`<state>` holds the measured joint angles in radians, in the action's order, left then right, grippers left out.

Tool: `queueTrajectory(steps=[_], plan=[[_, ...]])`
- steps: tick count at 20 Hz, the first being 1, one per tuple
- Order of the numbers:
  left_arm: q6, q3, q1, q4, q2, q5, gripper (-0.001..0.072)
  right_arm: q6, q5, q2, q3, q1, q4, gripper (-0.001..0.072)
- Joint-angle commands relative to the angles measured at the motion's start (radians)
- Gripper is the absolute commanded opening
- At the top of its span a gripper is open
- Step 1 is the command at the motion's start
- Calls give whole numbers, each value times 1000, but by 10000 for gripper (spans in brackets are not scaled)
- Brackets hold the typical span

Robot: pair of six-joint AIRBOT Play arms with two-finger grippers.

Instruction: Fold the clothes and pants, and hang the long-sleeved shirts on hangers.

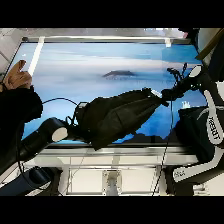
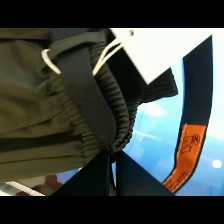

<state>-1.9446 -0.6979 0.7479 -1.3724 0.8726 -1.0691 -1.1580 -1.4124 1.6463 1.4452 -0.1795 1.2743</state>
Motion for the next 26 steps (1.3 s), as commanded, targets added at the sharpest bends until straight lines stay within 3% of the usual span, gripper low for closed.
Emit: queueTrajectory(steps=[1,2,3,4,5,8,12,18,22,26], plan=[[-38,39,38,56,-4,-13,20,-20,16,12,-21,-1,45,21],[-38,39,38,91,-4,-13,213,-19,9,11,-19,-1,43,32],[-38,38,38,119,-5,-13,629,-19,-11,11,-10,-1,43,162],[-39,37,37,144,-8,-15,702,-19,-41,11,9,-1,43,352],[-39,36,34,161,-13,-14,708,-19,-77,7,39,-2,45,468],[-39,2,22,152,-48,-13,708,-19,-115,-23,161,-4,34,640],[-39,-34,-71,79,-108,-13,708,-57,-25,22,283,-15,-61,638],[-39,-34,-182,79,-158,-13,707,-53,-172,293,315,-181,-418,641],[-40,-34,-185,63,-157,-13,707,-13,-188,406,315,-212,-451,652],[-100,-34,-185,64,-157,-13,706,38,-193,461,321,-180,-490,652]])
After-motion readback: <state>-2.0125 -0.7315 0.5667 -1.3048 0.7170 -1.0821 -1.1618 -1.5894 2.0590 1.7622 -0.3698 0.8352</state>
